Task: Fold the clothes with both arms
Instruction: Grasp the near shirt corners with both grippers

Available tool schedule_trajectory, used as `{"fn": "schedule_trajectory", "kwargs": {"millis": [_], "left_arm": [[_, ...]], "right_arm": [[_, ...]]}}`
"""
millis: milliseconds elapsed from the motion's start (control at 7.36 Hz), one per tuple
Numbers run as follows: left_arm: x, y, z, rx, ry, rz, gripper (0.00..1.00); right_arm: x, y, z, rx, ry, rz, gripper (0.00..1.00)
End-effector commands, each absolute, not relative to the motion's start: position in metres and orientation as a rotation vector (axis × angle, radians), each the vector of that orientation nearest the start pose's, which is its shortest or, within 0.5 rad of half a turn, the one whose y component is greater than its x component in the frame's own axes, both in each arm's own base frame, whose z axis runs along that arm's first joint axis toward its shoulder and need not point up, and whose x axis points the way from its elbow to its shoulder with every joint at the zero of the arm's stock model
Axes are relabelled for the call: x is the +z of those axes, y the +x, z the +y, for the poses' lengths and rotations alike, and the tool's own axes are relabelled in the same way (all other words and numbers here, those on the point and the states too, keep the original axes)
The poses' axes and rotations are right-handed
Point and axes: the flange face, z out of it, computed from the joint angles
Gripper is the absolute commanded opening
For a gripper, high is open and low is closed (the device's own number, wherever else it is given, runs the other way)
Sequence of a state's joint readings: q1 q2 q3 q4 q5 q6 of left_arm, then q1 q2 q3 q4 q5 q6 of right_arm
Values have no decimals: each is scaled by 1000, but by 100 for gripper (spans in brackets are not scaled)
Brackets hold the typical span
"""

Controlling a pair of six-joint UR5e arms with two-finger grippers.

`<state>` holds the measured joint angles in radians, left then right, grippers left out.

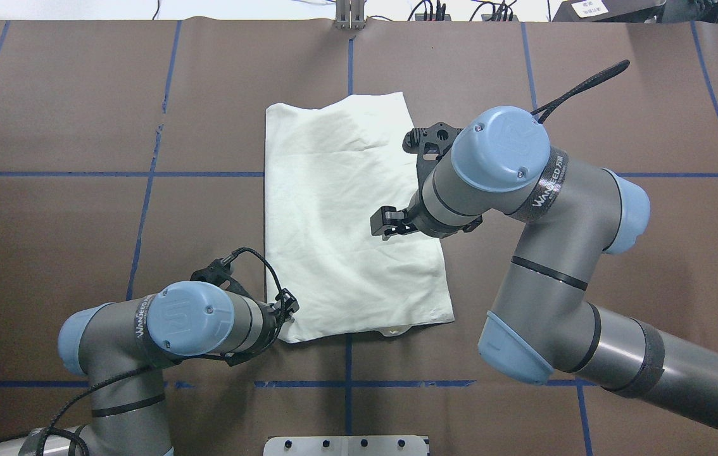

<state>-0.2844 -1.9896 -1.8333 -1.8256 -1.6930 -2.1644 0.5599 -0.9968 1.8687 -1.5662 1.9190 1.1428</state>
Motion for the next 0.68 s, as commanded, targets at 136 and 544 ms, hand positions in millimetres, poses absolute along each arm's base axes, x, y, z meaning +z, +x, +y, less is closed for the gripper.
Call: {"fn": "schedule_trajectory", "kwargs": {"millis": [136, 544], "left_arm": [[281, 557, -286, -739, -258, 935, 1], [277, 552, -283, -703, -244, 947, 0]], "right_arm": [[203, -471, -414, -28, 124, -915, 100], [202, -472, -413, -25, 123, -916, 100]]}}
